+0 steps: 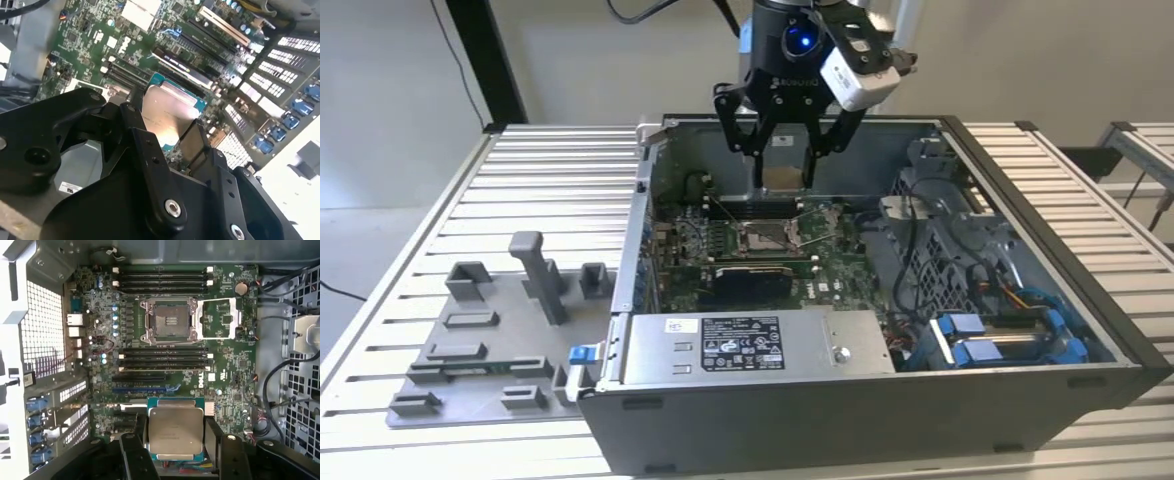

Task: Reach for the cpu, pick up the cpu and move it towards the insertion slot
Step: 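Pick up the cpu and move it towards the insertion slot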

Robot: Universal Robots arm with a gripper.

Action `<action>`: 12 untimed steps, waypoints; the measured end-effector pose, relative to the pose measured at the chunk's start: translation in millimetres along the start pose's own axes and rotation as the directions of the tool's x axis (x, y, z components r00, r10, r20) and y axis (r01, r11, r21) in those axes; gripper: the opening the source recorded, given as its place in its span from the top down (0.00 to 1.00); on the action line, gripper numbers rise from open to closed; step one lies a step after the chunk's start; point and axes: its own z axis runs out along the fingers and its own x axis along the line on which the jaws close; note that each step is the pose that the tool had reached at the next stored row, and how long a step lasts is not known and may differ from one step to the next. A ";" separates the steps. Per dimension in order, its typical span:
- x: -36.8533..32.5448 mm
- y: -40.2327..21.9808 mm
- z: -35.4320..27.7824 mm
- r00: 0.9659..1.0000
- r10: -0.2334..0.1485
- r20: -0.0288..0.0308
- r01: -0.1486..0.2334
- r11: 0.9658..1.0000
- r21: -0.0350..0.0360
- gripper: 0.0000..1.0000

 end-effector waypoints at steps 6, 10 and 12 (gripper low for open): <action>0.6 15.7 1.4 1.000 0.000 0.000 0.000 1.000 0.001 1.00; 1.0 26.3 2.7 1.000 0.000 0.000 0.000 1.000 0.001 1.00; 1.2 32.9 3.2 1.000 0.000 0.000 0.000 1.000 0.001 1.00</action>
